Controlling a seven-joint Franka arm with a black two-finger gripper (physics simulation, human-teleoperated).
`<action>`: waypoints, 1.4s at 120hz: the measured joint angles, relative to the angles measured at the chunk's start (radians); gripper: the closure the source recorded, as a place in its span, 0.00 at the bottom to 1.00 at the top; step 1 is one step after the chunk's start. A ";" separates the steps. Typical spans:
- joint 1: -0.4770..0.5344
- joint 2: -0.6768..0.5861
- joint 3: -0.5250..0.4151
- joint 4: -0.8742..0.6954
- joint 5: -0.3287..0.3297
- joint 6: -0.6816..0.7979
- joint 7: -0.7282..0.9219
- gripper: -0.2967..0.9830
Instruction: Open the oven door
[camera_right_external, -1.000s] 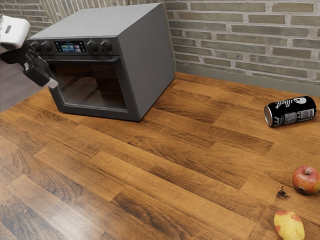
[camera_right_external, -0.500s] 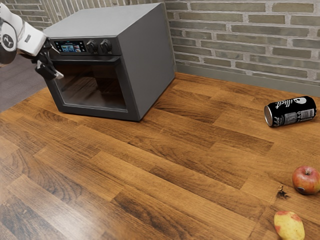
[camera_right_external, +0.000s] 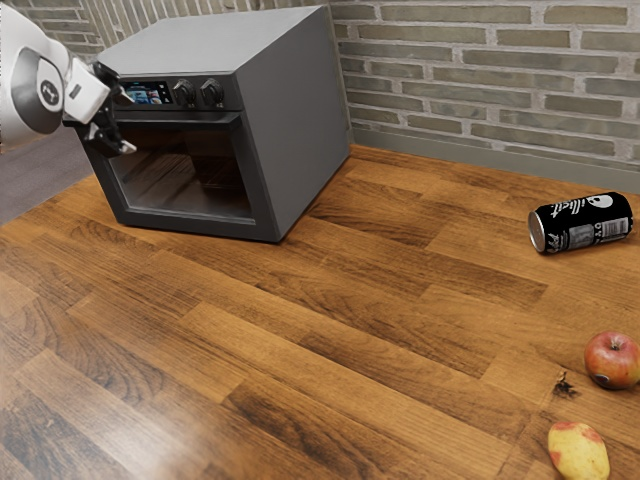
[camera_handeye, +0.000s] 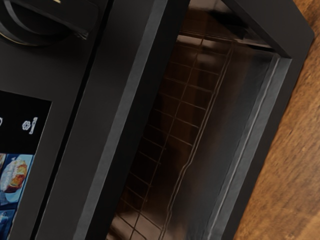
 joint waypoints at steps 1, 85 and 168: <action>0.004 0.005 -0.004 0.005 0.000 0.001 0.002 0.23; 0.064 0.125 -0.083 0.112 0.004 0.035 0.109 0.23; 0.048 -0.653 -0.092 -0.896 0.041 0.077 0.153 0.32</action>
